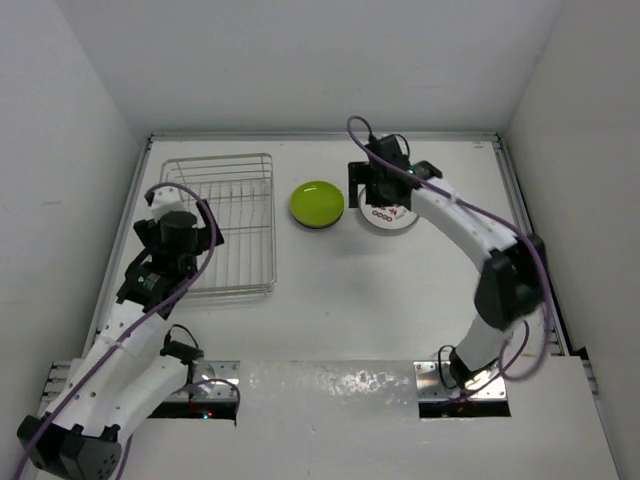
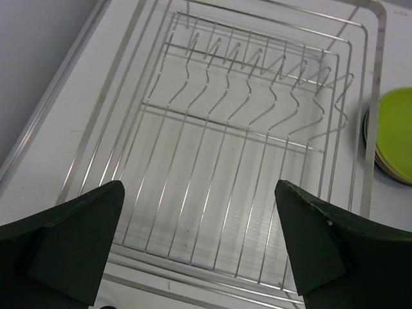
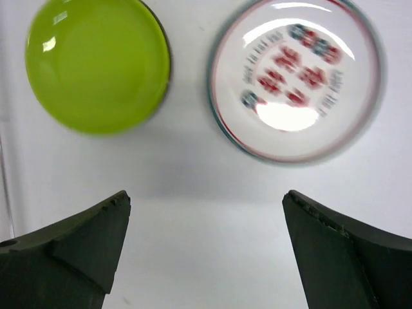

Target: Unload the plates from the dish rack

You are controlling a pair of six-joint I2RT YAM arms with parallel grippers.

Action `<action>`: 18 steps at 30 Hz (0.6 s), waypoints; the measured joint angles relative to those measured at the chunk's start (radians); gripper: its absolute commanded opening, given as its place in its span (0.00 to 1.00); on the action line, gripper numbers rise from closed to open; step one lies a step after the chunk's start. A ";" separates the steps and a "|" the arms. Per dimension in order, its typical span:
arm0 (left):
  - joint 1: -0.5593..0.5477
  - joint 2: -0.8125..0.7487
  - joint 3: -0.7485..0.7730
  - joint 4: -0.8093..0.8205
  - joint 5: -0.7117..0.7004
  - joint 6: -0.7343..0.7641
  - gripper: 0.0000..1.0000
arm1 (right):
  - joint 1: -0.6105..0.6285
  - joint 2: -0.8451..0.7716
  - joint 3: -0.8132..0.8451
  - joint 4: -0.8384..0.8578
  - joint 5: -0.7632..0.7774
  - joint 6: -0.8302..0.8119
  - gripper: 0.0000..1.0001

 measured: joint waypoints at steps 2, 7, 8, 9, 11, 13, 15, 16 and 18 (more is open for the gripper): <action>0.079 -0.002 -0.005 0.023 0.059 0.005 1.00 | 0.017 -0.187 -0.132 -0.001 0.055 -0.048 0.99; 0.216 0.012 -0.009 0.054 0.177 0.021 1.00 | 0.038 -0.666 -0.432 0.031 0.211 -0.154 0.99; 0.221 0.013 -0.010 0.054 0.190 0.023 1.00 | 0.037 -0.738 -0.477 0.031 0.248 -0.168 0.99; 0.224 0.011 -0.010 0.054 0.197 0.024 1.00 | 0.033 -0.812 -0.520 0.026 0.291 -0.183 0.99; 0.226 -0.003 -0.013 0.057 0.206 0.024 1.00 | 0.031 -0.923 -0.584 -0.010 0.362 -0.204 0.99; 0.226 -0.033 -0.019 0.058 0.210 0.024 1.00 | 0.029 -1.010 -0.626 -0.055 0.419 -0.217 0.99; 0.226 -0.068 -0.023 0.060 0.210 0.024 1.00 | 0.029 -1.070 -0.652 -0.108 0.457 -0.222 0.99; 0.226 -0.081 -0.024 0.060 0.210 0.024 1.00 | 0.029 -1.096 -0.660 -0.136 0.472 -0.223 0.99; 0.226 -0.106 -0.024 0.060 0.210 0.024 1.00 | 0.029 -1.139 -0.668 -0.182 0.484 -0.223 0.99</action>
